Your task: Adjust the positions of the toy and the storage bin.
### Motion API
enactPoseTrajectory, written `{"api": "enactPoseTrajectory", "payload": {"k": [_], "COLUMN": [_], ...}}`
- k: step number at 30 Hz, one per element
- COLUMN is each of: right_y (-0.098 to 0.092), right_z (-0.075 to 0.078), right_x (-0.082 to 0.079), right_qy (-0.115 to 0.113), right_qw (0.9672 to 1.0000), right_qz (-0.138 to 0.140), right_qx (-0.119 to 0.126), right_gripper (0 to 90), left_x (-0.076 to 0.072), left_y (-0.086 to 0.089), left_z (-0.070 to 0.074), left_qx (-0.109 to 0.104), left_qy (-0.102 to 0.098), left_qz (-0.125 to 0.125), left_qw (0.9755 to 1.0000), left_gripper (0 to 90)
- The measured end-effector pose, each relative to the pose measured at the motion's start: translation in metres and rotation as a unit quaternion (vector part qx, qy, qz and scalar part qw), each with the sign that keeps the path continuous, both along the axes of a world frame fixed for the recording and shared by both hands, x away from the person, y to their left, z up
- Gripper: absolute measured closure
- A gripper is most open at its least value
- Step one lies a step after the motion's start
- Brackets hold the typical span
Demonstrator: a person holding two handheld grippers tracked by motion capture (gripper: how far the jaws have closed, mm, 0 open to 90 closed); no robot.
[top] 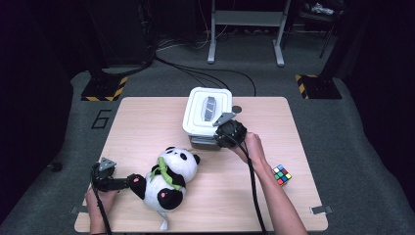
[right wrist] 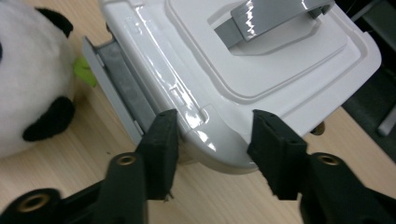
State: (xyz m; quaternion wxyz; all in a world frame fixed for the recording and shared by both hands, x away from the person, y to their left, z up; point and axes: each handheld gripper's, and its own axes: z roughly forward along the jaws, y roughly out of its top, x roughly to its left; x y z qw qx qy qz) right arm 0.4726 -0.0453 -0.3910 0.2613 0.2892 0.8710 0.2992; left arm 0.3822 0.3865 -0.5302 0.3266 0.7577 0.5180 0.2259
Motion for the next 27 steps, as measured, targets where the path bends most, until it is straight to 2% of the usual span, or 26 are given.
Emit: {"api": "enactPoseTrajectory", "payload": {"k": [1,2,4,6,9,10,12,15,20,22,27], "right_y": [0.0,0.0,0.002,0.006,0.013,0.019,0.021,0.026,0.031,0.034,0.04], "right_z": [0.001,0.001,0.003,0.005,0.006,0.006,0.006,0.005,0.002,0.002,0.0], "right_x": [0.002,0.002,0.006,0.012,0.022,0.028,0.031,0.045,0.057,0.062,0.068], "right_qy": [0.003,0.003,0.01,0.015,0.016,0.02,0.023,0.03,0.031,0.041,0.034], "right_qw": [0.9998,0.9998,0.9986,0.9971,0.9957,0.9939,0.9932,0.9895,0.9877,0.9833,0.9836], "right_qz": [-0.005,-0.005,-0.027,-0.048,-0.062,-0.077,-0.082,-0.105,-0.116,-0.136,-0.134], "right_qx": [0.016,0.016,0.044,0.058,0.067,0.076,0.079,0.095,0.1,0.114,0.115], "right_gripper": [42.8,42.8,38.9,34.6,33.0,32.3,31.7,31.5,32.9,35.9,38.1], "left_x": [0.0,0.0,0.0,0.0,0.0,0.0,0.0,0.0,0.0,0.0,0.0], "left_y": [0.0,0.0,0.0,0.0,0.0,0.0,0.0,0.0,0.0,0.0,0.0], "left_z": [0.0,0.0,0.0,0.0,0.0,0.0,0.0,0.0,0.0,0.0,0.0], "left_qx": [0.0,0.0,0.0,0.0,-0.001,-0.001,-0.001,-0.001,-0.001,-0.001,-0.002], "left_qy": [0.0,0.0,0.0,0.0,0.0,0.001,0.001,0.0,0.0,0.001,0.001], "left_qz": [0.0,0.0,0.0,-0.001,-0.002,-0.002,-0.003,-0.003,-0.003,-0.003,-0.004], "left_qw": [1.0,1.0,1.0,1.0,1.0,1.0,1.0,1.0,1.0,1.0,1.0], "left_gripper": [5.6,5.6,5.7,5.7,5.9,6.1,6.2,6.4,6.4,6.4,6.5]}}
